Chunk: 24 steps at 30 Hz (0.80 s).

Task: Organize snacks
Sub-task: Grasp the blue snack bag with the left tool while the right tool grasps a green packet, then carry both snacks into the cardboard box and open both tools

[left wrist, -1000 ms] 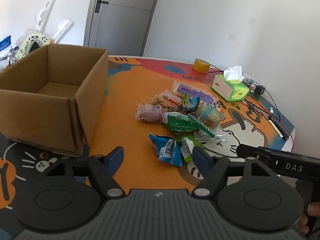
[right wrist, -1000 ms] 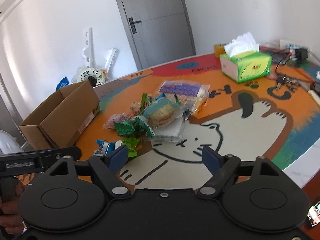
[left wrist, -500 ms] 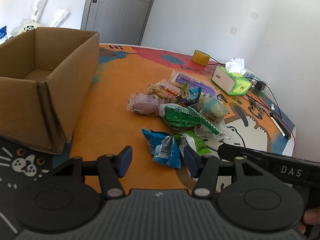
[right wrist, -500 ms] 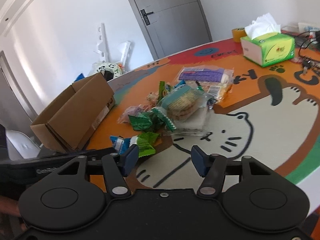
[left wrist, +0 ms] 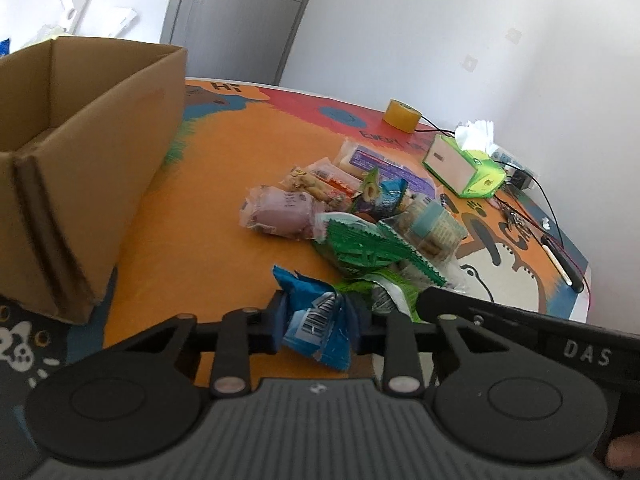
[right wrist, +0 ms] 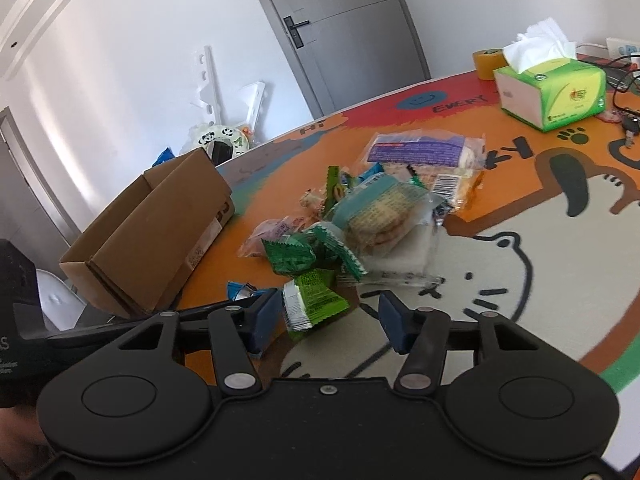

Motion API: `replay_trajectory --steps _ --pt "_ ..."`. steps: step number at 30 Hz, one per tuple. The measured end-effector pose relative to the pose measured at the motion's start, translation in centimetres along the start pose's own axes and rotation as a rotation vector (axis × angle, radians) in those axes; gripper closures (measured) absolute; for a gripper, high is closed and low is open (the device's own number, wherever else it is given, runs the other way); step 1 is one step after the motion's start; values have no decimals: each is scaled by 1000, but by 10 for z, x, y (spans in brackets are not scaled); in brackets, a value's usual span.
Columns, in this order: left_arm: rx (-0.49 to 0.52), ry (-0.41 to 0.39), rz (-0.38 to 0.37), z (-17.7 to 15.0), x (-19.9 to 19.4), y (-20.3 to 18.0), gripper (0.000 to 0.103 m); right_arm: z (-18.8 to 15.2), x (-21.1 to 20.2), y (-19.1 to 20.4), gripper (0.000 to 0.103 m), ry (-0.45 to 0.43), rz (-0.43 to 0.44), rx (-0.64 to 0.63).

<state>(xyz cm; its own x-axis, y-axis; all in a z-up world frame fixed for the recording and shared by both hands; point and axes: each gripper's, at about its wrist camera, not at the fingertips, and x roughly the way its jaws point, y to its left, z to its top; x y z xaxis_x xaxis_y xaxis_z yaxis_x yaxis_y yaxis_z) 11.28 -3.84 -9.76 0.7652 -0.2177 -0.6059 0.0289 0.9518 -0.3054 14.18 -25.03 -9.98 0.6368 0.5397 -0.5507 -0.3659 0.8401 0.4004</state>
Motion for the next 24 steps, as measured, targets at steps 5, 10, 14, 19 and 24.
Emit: replay_trajectory --steps 5,10,14,19,24 --pt "-4 -10 22 -1 -11 8 74 0 13 8 46 14 17 -3" --pt "-8 -17 43 -2 -19 15 75 -3 27 18 41 27 1 -32" --pt "-19 -21 50 -2 -24 21 75 -8 31 26 65 29 -27 -88" --pt "-12 -45 35 0 -33 18 75 -7 25 23 70 42 5 -70" --pt "9 -80 22 4 -47 12 75 -4 13 25 72 14 20 -54"
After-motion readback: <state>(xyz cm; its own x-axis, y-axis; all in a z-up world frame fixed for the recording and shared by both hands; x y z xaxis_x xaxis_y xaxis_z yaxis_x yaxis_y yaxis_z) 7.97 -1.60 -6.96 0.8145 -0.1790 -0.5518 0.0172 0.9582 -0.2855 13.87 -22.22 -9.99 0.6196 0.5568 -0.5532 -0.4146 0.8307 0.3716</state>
